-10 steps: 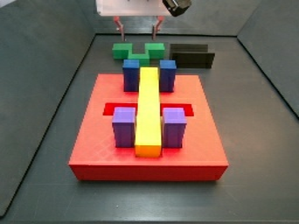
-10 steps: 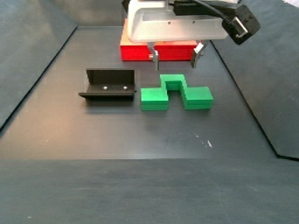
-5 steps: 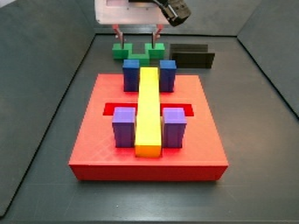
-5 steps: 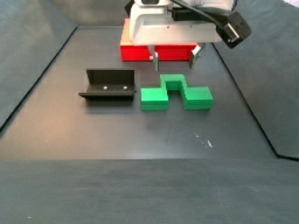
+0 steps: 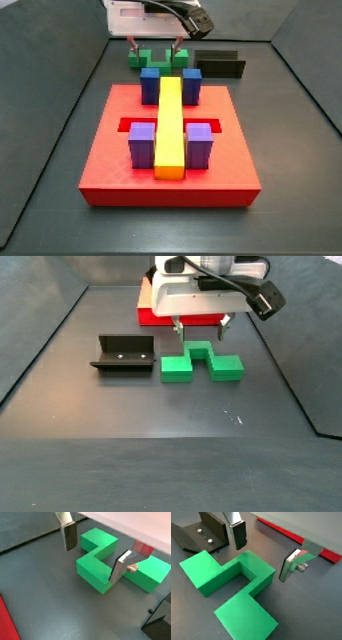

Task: Pick up the green object. Move up. Place the green object on the fixture. Regrasp the green object. Move to above the board. Insert the green object.
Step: Pick up the green object.

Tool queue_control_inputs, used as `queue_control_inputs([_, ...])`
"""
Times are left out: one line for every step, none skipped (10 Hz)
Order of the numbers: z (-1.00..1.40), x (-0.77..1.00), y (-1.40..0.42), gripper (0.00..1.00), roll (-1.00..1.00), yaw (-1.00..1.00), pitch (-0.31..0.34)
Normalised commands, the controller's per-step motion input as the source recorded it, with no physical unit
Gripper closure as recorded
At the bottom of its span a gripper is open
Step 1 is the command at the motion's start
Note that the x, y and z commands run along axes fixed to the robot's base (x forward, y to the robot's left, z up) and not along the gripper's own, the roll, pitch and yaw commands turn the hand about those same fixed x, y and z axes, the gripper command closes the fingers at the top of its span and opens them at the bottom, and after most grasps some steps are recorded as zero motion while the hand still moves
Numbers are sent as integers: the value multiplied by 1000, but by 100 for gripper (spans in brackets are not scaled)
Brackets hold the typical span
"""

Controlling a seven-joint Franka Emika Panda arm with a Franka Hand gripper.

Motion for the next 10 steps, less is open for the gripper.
queue_control_inputs([-254,0,0,0,7,0,-57])
queue_control_inputs([-149,0,0,0,0,0,-51])
queue_control_inputs([0,97,103,0,-21,0,-59])
queue_control_inputs([-77,57,94,0,0,0,-51])
queue_control_inputs([-171,20,86,0,0,0,-41])
queue_control_inputs([-200,0,66,0,0,0,-37])
queue_control_inputs([-280,20,0,0,0,0,-59])
queue_control_inputs([-254,0,0,0,0,0,-59])
queue_control_inputs([-151,0,0,0,6,0,-34])
queue_control_inputs([0,0,0,0,0,-34,0])
